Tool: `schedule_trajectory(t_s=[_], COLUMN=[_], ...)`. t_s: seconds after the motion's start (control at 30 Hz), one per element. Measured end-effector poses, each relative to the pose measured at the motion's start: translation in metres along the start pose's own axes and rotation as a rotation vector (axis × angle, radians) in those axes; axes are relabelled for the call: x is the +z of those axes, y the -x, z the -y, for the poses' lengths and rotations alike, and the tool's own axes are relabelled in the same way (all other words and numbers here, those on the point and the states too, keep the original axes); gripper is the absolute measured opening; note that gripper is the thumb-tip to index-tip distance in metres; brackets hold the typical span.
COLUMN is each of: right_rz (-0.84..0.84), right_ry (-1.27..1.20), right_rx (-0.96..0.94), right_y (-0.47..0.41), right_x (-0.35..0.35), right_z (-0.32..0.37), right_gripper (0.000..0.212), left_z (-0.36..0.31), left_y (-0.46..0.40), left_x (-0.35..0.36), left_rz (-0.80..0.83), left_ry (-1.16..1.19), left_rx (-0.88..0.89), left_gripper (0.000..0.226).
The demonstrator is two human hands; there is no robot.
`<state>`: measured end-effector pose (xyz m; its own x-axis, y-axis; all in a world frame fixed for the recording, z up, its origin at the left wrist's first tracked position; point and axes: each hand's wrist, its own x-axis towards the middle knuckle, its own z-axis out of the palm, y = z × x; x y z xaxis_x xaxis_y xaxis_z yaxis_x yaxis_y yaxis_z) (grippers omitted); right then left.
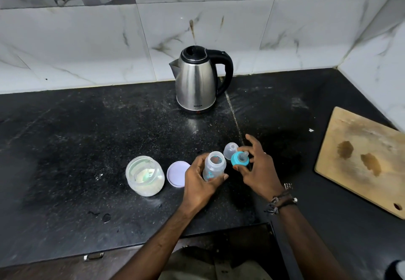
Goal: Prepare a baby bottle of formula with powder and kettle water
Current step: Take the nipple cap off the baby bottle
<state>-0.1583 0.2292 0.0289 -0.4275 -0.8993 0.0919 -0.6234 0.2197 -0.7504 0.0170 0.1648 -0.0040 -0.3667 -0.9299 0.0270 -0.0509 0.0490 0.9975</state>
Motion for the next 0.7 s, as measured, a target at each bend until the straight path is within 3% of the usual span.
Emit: schedule_trajectory(t_s=[0.7], right_rz=[0.075], right_ry=[0.129], right_rx=[0.099], right_y=[0.009], right_x=[0.029], right_z=[-0.034], right_gripper=[0.093], left_z=[0.035], left_y=[-0.004], left_x=[0.010], left_rz=[-0.005], left_ry=[-0.205], left_rx=[-0.036], left_gripper=[0.060])
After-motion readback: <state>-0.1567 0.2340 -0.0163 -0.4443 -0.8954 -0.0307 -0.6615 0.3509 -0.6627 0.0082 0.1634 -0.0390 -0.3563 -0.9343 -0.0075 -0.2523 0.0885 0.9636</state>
